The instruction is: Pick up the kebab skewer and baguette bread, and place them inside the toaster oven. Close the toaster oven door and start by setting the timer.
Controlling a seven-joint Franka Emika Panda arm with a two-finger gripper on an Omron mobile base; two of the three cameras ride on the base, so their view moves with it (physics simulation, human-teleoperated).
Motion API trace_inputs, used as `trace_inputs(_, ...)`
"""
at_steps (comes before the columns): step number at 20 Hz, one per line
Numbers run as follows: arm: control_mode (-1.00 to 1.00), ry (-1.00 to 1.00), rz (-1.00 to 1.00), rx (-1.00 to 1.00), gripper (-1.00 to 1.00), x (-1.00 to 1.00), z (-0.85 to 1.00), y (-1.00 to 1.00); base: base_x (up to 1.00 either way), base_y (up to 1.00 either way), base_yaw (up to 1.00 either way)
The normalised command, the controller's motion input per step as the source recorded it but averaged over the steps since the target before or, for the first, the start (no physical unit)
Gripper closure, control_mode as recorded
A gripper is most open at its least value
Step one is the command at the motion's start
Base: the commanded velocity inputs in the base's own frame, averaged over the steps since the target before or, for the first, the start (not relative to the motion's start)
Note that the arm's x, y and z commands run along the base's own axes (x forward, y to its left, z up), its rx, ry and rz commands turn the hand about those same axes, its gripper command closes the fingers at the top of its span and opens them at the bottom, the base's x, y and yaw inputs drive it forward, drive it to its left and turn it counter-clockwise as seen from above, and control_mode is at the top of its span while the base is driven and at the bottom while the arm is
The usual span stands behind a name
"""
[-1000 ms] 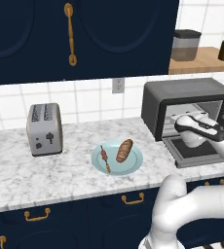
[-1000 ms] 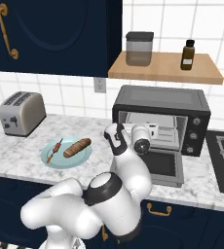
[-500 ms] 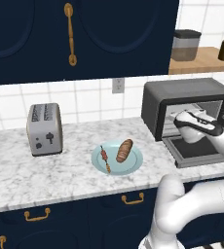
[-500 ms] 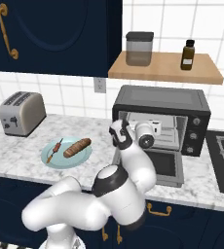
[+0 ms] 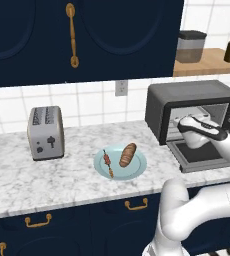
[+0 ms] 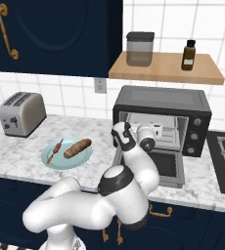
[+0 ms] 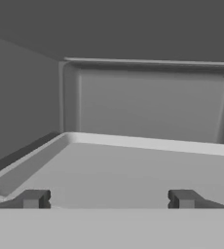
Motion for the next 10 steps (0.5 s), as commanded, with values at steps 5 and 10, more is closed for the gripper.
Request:
trace_inputs(5, -1.0, 0.0, 0.0, 0.0, -1.0, 0.08, 0.0, -0.1, 0.0, 0.0, 0.0)
trace_inputs(10, -1.0, 0.0, 0.0, 0.0, -1.0, 0.08, -0.04, -0.07, 0.0, 0.0, 0.0)
